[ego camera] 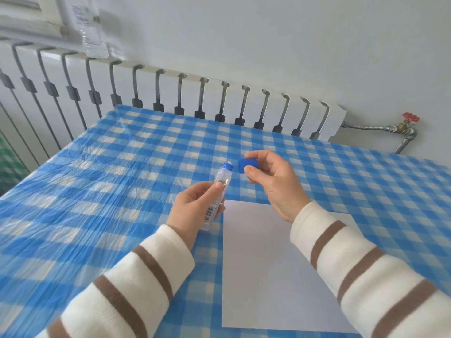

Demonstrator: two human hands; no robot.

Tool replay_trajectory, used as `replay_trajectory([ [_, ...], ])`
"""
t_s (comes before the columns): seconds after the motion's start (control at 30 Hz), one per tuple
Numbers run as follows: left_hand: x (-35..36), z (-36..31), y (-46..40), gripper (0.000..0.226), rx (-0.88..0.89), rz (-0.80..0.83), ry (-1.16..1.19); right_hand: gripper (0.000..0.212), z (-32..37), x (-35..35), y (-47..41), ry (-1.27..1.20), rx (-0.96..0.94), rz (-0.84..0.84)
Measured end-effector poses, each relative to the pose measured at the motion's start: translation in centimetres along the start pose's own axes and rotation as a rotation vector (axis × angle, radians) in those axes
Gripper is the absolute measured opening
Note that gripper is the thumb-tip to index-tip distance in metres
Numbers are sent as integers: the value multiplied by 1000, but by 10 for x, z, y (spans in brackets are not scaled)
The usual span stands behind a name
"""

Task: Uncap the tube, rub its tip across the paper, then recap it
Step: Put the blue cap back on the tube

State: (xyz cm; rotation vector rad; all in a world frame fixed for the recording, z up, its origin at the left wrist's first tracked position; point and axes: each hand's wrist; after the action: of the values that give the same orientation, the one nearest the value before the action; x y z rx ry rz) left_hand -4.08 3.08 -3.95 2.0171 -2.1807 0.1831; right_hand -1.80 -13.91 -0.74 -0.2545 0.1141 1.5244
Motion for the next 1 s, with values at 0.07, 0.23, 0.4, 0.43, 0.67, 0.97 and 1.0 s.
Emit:
replay_trajectory([
  [0.07, 0, 0, 0, 25, 2, 15, -28, 21, 2, 1, 0, -13, -14, 12],
  [0.23, 0, -1, 2, 26, 23, 90, -62, 33, 7, 4, 3, 7, -25, 49],
  [0.4, 0, -1, 3, 28, 15, 102, -79, 33, 8, 4, 5, 25, 19, 91],
  [0.43, 0, -1, 3, 29, 12, 104, -80, 30, 8, 3, 6, 17, 31, 89],
  [0.67, -1, 0, 4, 22, 28, 138, -20, 27, 10, 7, 11, -9, 47, 122],
  [0.97, -2, 0, 5, 30, 29, 198, 63, 28, 9, 4, 16, -7, 59, 129],
  [1.0, -2, -1, 5, 33, 26, 204, 72, 28, 9, 3, 17, -11, 58, 134],
])
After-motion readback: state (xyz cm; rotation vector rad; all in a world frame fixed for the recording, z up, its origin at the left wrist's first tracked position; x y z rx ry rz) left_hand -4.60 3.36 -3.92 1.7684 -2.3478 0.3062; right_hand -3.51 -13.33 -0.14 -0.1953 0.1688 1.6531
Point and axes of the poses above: each hand's wrist, its own y-axis away from the middle knuckle, its own x-axis out of the palm, z = x × y, and after that the axes turned 7 degrees about x, right-handed
